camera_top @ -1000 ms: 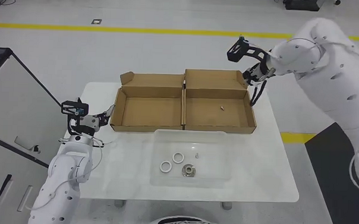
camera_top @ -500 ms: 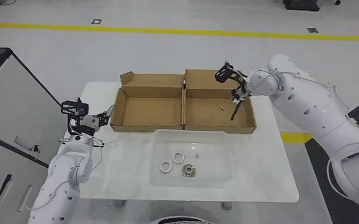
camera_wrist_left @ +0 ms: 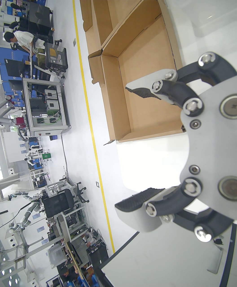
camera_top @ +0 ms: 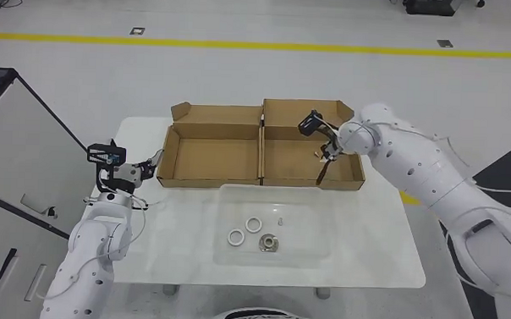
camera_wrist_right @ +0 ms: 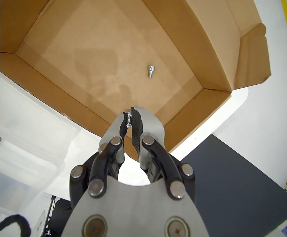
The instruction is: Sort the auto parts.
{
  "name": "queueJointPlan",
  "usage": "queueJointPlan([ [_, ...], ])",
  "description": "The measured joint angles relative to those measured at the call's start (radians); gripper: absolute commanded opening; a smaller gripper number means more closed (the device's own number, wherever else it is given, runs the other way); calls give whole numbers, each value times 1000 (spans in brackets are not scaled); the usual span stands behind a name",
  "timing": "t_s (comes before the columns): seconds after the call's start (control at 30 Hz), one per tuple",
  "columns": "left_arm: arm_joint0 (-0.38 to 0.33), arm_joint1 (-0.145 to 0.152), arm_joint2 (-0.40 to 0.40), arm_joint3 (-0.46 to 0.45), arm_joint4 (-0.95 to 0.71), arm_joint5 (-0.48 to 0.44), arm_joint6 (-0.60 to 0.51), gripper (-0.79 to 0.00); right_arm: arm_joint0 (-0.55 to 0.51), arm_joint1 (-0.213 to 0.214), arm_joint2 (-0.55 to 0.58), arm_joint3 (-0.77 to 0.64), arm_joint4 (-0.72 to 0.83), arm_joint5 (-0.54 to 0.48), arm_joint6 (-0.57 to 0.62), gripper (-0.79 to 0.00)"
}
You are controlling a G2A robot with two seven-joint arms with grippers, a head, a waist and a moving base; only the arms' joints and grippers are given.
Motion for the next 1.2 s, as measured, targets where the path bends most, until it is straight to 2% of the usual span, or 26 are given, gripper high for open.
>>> queueJointPlan([
  [0.1, 0, 0, 0, 0, 0, 0, 0, 0, -1, -5, 0, 13, 19, -26, 12, -785],
  [0.5, 0, 0, 0, 0, 0, 0, 0, 0, -1, -5, 0, 12, 18, -25, 12, -785],
  [0.7, 0, 0, 0, 0, 0, 0, 0, 0, -19, -7, 33, 51, 10, 32, -70, -785],
  [0.9, 0, 0, 0, 0, 0, 0, 0, 0, -8, -42, 29, 131, 26, 28, -93, -785],
  [1.2, 0, 0, 0, 0, 0, 0, 0, 0, 16, -134, -25, 295, 36, 16, -109, -785],
])
